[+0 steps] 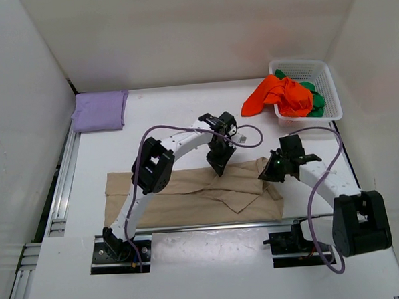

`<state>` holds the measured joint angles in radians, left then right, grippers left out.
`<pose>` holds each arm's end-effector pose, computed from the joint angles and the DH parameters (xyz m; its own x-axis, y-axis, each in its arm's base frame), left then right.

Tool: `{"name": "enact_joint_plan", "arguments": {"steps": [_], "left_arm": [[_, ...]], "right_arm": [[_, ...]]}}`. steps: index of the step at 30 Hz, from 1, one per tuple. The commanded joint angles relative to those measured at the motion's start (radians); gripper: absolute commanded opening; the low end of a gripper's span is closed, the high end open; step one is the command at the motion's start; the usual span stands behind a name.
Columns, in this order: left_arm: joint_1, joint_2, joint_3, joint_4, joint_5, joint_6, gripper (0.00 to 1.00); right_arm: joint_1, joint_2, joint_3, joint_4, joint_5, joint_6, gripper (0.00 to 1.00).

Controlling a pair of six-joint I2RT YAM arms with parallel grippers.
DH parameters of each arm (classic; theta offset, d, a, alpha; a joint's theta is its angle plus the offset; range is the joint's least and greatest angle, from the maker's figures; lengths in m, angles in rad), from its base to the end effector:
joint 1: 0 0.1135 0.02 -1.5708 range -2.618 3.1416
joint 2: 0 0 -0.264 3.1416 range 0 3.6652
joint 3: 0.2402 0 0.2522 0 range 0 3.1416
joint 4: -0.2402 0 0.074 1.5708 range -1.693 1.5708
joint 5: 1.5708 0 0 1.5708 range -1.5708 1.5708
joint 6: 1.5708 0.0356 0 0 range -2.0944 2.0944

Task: Fold and stack the t-shirts

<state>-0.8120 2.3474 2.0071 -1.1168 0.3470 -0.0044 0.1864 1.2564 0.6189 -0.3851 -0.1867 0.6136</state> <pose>0.3133 -0.3481 0.1698 -0.6867 0.7183 -0.1120 0.7060 0.6222 -0.3384 0.2225 0.0487 0.1740 -0.8453 0.4164 -0.3349 0.2563 0.8659 0.4296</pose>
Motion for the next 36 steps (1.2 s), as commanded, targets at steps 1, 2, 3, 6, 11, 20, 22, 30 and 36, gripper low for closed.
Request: {"name": "enact_joint_plan", "arguments": {"steps": [1, 2, 3, 6, 11, 20, 22, 30, 36], "left_arm": [[-0.004, -0.126, -0.034, 0.023, -0.067, 0.004, 0.1], [-0.013, -0.146, -0.066, 0.052, -0.08, 0.004, 0.1], [-0.013, -0.166, -0.083, 0.063, -0.091, 0.004, 0.1], [-0.023, -0.221, -0.139, 0.098, -0.102, 0.004, 0.1], [-0.042, -0.198, -0.162, 0.11, -0.128, 0.004, 0.1], [-0.052, -0.163, -0.151, 0.11, -0.174, 0.004, 0.1], [-0.052, -0.154, -0.151, 0.11, -0.174, 0.004, 0.1], [-0.052, -0.143, -0.142, 0.11, -0.183, 0.004, 0.36], [-0.052, -0.226, -0.152, 0.101, -0.294, 0.004, 0.51]], "right_arm": [[0.007, -0.078, -0.048, 0.104, 0.044, -0.037, 0.0], [0.016, -0.113, -0.059, 0.115, 0.044, -0.037, 0.0], [0.025, -0.133, -0.073, 0.138, 0.053, -0.054, 0.0], [0.036, -0.213, -0.134, 0.181, 0.088, -0.066, 0.0], [0.036, -0.236, -0.188, 0.227, 0.121, -0.044, 0.0], [0.036, -0.094, -0.139, 0.262, 0.13, -0.074, 0.04], [0.036, -0.081, -0.13, 0.271, 0.141, -0.083, 0.06], [0.036, -0.074, -0.12, 0.218, 0.147, -0.104, 0.37], [0.036, -0.205, -0.059, 0.068, 0.272, -0.088, 0.39]]}}
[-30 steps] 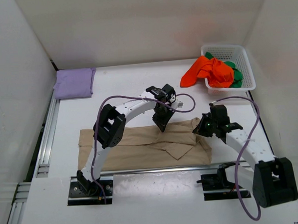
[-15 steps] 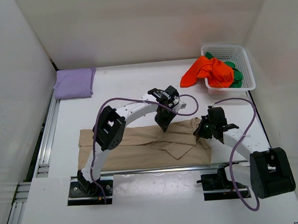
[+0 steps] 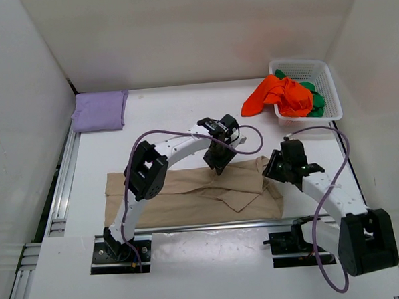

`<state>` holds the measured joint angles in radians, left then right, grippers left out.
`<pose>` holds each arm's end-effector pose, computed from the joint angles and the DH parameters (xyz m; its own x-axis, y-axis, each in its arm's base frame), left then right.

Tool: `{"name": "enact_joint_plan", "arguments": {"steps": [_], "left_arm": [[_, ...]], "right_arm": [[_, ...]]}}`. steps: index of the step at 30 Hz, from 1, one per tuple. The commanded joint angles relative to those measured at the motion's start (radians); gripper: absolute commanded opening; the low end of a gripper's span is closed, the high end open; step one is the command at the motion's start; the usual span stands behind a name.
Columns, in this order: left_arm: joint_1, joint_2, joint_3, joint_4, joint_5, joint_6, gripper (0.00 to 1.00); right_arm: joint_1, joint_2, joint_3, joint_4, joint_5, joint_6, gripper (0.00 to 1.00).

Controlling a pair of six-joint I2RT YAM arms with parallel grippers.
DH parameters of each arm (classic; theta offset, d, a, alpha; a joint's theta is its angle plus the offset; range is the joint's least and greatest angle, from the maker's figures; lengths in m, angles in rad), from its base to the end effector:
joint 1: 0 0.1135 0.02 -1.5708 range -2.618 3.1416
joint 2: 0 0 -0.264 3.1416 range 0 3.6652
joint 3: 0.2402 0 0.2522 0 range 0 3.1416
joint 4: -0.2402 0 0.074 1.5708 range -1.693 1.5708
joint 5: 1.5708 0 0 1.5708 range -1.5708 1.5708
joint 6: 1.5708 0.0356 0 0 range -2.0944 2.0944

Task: Fold and stack the t-shirts

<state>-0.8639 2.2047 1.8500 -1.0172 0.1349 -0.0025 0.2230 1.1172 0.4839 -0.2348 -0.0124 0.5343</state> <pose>0.2877 -0.3441 0.1903 -0.6386 0.7438 -0.1973 0.7691 0.6252 -0.1323 0.2029 0.0465 0.1706 -0.7571 0.3505 -0.5514 0.1819 0.9237 0.3373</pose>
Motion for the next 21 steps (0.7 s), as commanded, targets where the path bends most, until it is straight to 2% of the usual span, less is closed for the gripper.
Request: {"name": "enact_joint_plan", "arguments": {"steps": [1, 6, 9, 12, 13, 16, 17, 21], "left_arm": [[0.0, -0.095, -0.004, 0.002, -0.096, 0.002, 0.51], [0.061, -0.201, -0.061, -0.023, -0.132, 0.002, 0.54], [0.146, -0.321, -0.178, -0.023, -0.206, 0.002, 0.58], [0.293, -0.443, -0.332, -0.001, -0.297, 0.002, 0.58], [0.392, -0.494, -0.374, -0.001, -0.317, 0.002, 0.56], [0.552, -0.565, -0.535, 0.048, -0.383, 0.002, 0.54], [0.65, -0.58, -0.611, 0.064, -0.399, 0.002, 0.53], [0.828, -0.619, -0.782, 0.179, -0.445, 0.002, 0.53]], "right_arm": [[-0.001, -0.094, 0.09, -0.118, 0.124, 0.003, 0.39], [-0.001, -0.119, 0.171, -0.351, 0.147, 0.044, 0.36], [0.021, -0.119, 0.18, -0.463, 0.129, 0.101, 0.33], [0.048, -0.149, 0.124, -0.511, 0.138, 0.205, 0.28], [0.049, -0.161, 0.101, -0.511, 0.128, 0.235, 0.26], [0.093, -0.192, 0.003, -0.48, 0.115, 0.347, 0.23], [0.105, -0.192, -0.017, -0.471, 0.115, 0.371, 0.21], [0.165, -0.084, -0.039, -0.428, 0.132, 0.42, 0.21]]}}
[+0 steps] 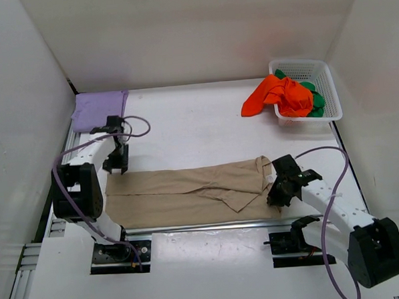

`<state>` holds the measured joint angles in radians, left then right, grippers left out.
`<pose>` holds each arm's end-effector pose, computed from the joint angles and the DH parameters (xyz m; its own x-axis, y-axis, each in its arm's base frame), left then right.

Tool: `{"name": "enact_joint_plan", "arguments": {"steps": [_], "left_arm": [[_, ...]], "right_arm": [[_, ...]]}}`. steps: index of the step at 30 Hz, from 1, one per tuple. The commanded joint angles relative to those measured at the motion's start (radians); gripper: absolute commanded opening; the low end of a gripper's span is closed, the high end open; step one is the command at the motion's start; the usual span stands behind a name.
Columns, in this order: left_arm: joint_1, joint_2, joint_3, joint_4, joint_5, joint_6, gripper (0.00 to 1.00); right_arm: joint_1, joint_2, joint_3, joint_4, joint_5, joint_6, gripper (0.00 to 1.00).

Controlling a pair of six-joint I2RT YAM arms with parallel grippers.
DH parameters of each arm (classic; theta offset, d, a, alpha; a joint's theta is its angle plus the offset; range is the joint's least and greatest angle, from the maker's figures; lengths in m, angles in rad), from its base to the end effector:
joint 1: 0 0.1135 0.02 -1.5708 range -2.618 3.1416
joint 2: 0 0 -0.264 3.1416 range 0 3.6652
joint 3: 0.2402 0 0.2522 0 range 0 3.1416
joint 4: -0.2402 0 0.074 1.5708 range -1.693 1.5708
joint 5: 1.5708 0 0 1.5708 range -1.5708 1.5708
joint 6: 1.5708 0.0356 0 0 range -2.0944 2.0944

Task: Fold and stack the t-shirts

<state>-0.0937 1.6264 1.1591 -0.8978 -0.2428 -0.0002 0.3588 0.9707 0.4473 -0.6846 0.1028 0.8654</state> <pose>0.3020 -0.0198 0.2140 -0.9746 0.0914 -0.2043 0.0417 0.9710 0.2353 0.1435 0.0499 0.1586 -0.8075 0.5060 -0.3031 0.4621 0.8621 0.2080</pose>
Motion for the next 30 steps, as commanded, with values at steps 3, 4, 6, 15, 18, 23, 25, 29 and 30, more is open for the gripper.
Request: {"name": "enact_joint_plan", "arguments": {"steps": [3, 4, 6, 15, 18, 23, 25, 29, 30], "left_arm": [[0.153, -0.001, -0.166, 0.125, -0.082, 0.0, 0.53], [0.173, 0.018, -0.167, 0.125, -0.072, 0.0, 0.51], [0.225, 0.059, -0.177, 0.125, -0.038, 0.0, 0.5], [0.415, -0.037, -0.22, 0.125, 0.042, 0.0, 0.51], [0.465, -0.086, -0.251, 0.083, 0.08, 0.0, 0.57], [0.583, -0.137, -0.219, 0.013, 0.195, 0.0, 0.74], [0.597, -0.158, -0.185, -0.018, 0.227, 0.0, 0.75], [0.606, -0.168, -0.125, -0.059, 0.26, 0.0, 0.77], [0.606, -0.168, -0.125, -0.059, 0.269, 0.0, 0.78]], "right_arm": [[0.029, 0.175, 0.008, 0.071, 0.026, 0.089, 0.21], [0.029, 0.203, 0.008, 0.109, 0.014, 0.077, 0.21], [0.016, 0.29, 0.04, 0.135, -0.008, 0.067, 0.21], [-0.017, 0.748, 0.446, 0.146, 0.018, -0.041, 0.2], [-0.026, 0.963, 0.791, 0.059, 0.018, -0.08, 0.18], [-0.017, 1.299, 1.428, -0.081, 0.066, -0.091, 0.17], [-0.017, 1.429, 1.722, -0.093, 0.075, -0.091, 0.17], [-0.026, 1.511, 1.9, -0.009, 0.032, -0.072, 0.21], [-0.026, 1.47, 1.88, 0.049, 0.023, -0.081, 0.22]]}}
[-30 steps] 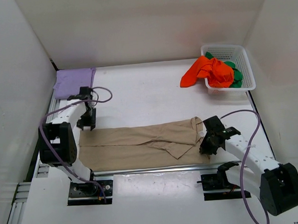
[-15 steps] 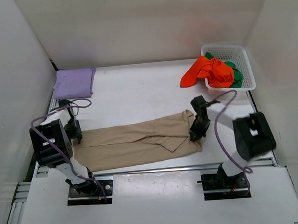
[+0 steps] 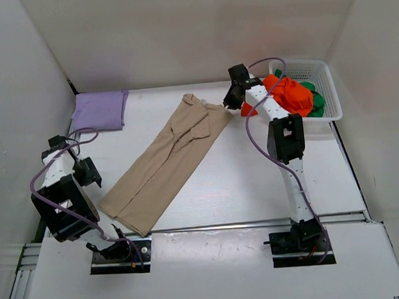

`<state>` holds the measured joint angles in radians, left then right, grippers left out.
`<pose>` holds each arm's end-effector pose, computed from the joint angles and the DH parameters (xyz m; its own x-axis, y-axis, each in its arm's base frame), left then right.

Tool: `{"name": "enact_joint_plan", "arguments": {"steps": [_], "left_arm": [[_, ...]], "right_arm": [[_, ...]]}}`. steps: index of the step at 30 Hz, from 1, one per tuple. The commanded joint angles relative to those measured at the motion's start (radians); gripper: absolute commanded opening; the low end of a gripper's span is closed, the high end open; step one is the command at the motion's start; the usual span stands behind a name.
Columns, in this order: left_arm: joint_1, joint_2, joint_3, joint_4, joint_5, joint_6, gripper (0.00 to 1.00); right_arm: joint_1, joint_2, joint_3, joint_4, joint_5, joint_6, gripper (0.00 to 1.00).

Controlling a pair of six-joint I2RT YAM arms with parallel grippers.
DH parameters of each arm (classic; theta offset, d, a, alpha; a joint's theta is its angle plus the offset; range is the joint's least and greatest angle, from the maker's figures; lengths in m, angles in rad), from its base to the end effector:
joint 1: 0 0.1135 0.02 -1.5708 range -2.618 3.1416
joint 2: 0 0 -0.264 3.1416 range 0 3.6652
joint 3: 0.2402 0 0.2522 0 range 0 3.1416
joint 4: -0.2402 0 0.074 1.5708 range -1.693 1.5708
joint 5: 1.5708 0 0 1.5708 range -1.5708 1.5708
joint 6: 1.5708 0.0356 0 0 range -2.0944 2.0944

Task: Fold and stack the t-shirts

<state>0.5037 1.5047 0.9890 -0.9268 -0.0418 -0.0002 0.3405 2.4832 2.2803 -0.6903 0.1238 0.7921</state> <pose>0.2264 0.1264 0.1996 -0.8685 -0.4789 -0.1280 -0.4871 0.8724 0.0414 0.5193 0.1793 0.1993 -0.6997 0.5015 -0.5088 0.3412 0.8603 0.3787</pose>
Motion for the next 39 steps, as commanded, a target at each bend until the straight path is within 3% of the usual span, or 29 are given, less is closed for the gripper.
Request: {"name": "enact_joint_plan", "arguments": {"steps": [1, 3, 8, 10, 14, 16, 19, 22, 25, 27, 31, 36, 39], "left_arm": [[0.009, -0.046, 0.059, -0.041, 0.068, 0.0, 0.78], [0.018, -0.037, 0.059, -0.041, 0.068, 0.0, 0.78], [0.053, -0.069, 0.073, -0.07, 0.121, 0.0, 0.78], [0.068, -0.101, 0.109, -0.099, 0.166, 0.0, 0.78], [0.114, -0.275, 0.123, -0.112, 0.177, 0.0, 0.78], [0.127, -0.348, 0.103, -0.112, 0.177, 0.0, 0.86], [0.127, -0.461, 0.08, -0.144, 0.168, 0.0, 0.89], [0.127, -0.535, 0.069, -0.191, 0.155, 0.0, 0.9], [0.127, -0.59, 0.111, -0.233, 0.137, 0.0, 0.92], [0.127, -0.618, 0.161, -0.259, 0.137, 0.0, 1.0], [0.127, -0.644, 0.213, -0.279, 0.112, 0.0, 1.0], [0.127, -0.653, 0.243, -0.317, 0.08, 0.0, 1.0], [0.127, -0.653, 0.255, -0.326, 0.031, 0.0, 1.0]], "right_arm": [[-0.008, -0.073, -0.019, 0.087, 0.002, -0.025, 0.24], [0.026, -0.182, -0.096, 0.156, 0.002, -0.098, 0.26], [0.094, -0.406, -0.307, 0.133, -0.006, -0.191, 0.31], [0.132, -0.568, -0.526, 0.143, -0.006, -0.182, 0.34], [0.242, -0.924, -0.959, 0.259, -0.015, -0.033, 0.46], [0.305, -1.004, -1.095, 0.325, -0.036, 0.079, 0.54], [0.464, -1.04, -1.232, 0.35, -0.036, 0.24, 0.55], [0.67, -0.953, -1.233, 0.385, 0.005, 0.396, 0.57], [0.774, -0.832, -1.167, 0.405, 0.004, 0.568, 0.57], [0.825, -0.773, -1.139, 0.431, -0.051, 0.623, 0.57], [0.897, -0.592, -0.997, 0.446, -0.07, 0.665, 0.57], [0.962, -0.397, -0.727, 0.302, -0.033, 0.746, 0.57], [0.982, -0.357, -0.688, 0.205, -0.033, 0.881, 0.57]]}}
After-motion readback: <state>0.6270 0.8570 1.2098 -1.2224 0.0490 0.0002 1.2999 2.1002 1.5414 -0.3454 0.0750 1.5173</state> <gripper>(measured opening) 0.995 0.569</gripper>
